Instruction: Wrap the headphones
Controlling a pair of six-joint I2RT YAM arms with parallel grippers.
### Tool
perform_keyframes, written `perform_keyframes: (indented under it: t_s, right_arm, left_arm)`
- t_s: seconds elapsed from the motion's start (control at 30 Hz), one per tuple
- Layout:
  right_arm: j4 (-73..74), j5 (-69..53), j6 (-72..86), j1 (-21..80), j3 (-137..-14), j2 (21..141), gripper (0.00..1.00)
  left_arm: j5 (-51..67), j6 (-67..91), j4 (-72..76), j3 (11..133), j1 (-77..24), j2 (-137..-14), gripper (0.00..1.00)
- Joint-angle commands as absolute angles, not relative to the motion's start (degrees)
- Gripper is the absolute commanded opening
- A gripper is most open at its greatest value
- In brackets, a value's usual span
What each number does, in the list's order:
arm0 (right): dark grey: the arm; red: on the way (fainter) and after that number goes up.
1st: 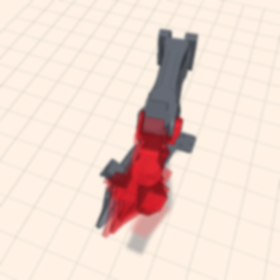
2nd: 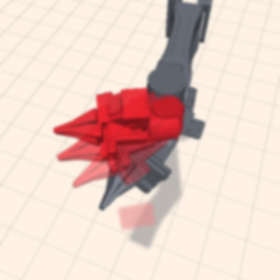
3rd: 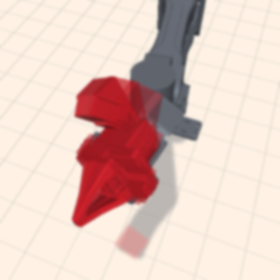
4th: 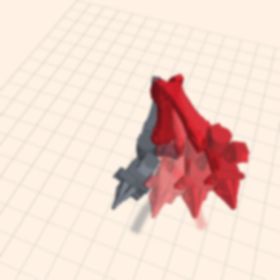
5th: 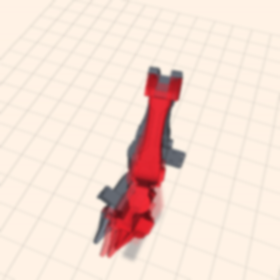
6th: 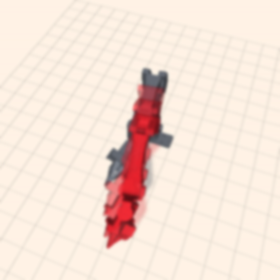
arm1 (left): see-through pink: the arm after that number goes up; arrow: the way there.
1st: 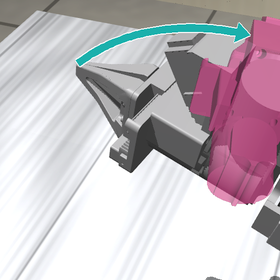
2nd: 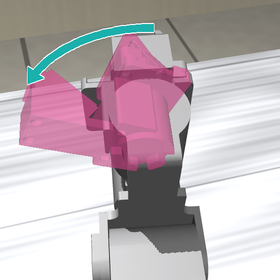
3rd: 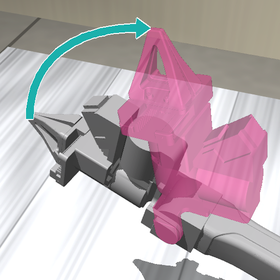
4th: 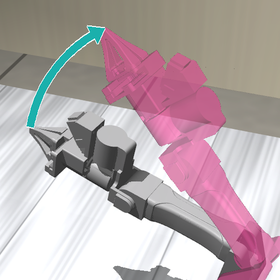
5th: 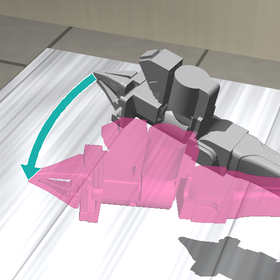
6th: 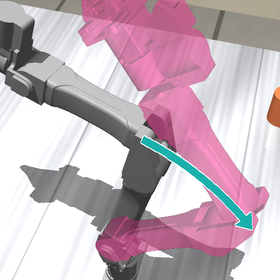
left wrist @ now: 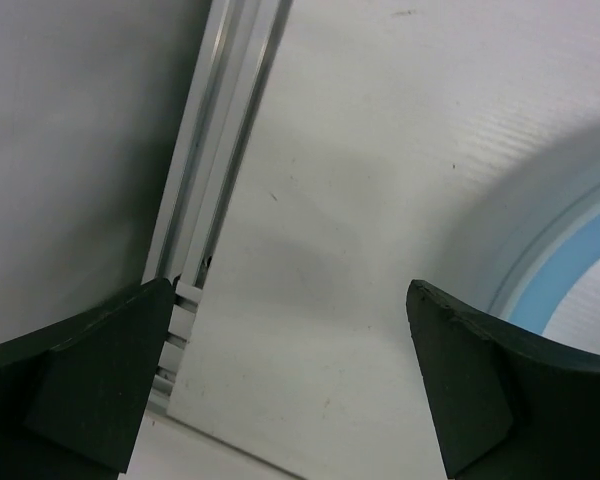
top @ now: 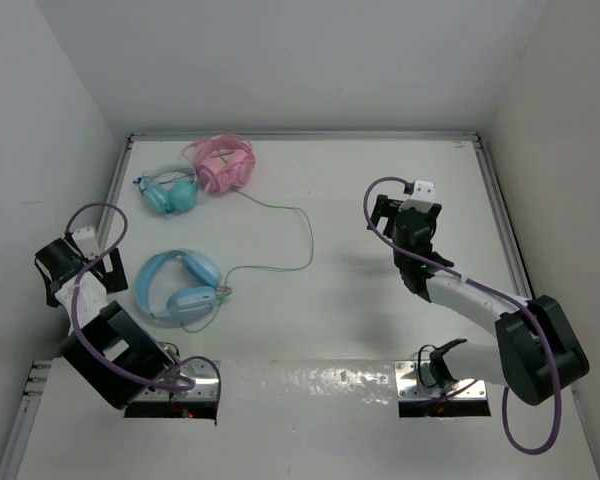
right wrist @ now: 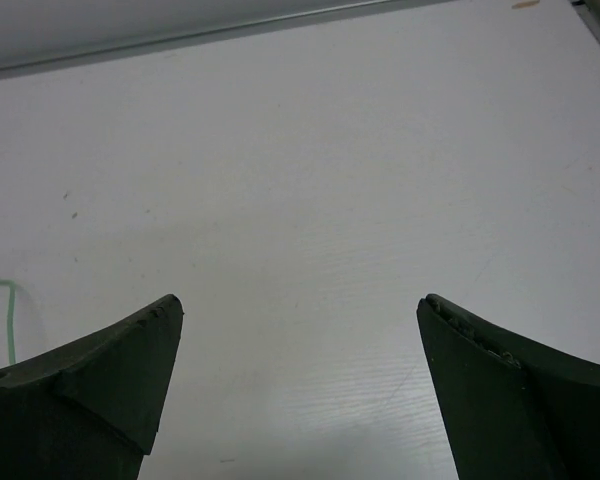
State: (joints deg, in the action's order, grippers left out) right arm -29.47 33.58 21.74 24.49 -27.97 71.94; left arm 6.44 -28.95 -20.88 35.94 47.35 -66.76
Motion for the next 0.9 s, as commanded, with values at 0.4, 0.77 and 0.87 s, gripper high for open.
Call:
perform_keyframes:
  t_s: [0.4,0.77,0.87]
  right_arm:
    - [-29.62,25.06,12.31,37.17,-40.15,81.99,0.99]
    - [-27.87,13.18,14.77,37.53,-44.64,88.42,0.99]
    - [-28.30,13.71,14.68,37.53,-44.74,89.30,0.99]
  left_arm:
    - [2.22,-45.90,-42.03,36.14,37.19,-60.99,0.99]
    - [3.00,-41.04,-41.57,42.09,35.07,-61.80,0.97]
    - [3.59,-41.13,-45.34,47.10,35.16,-62.49,0.95]
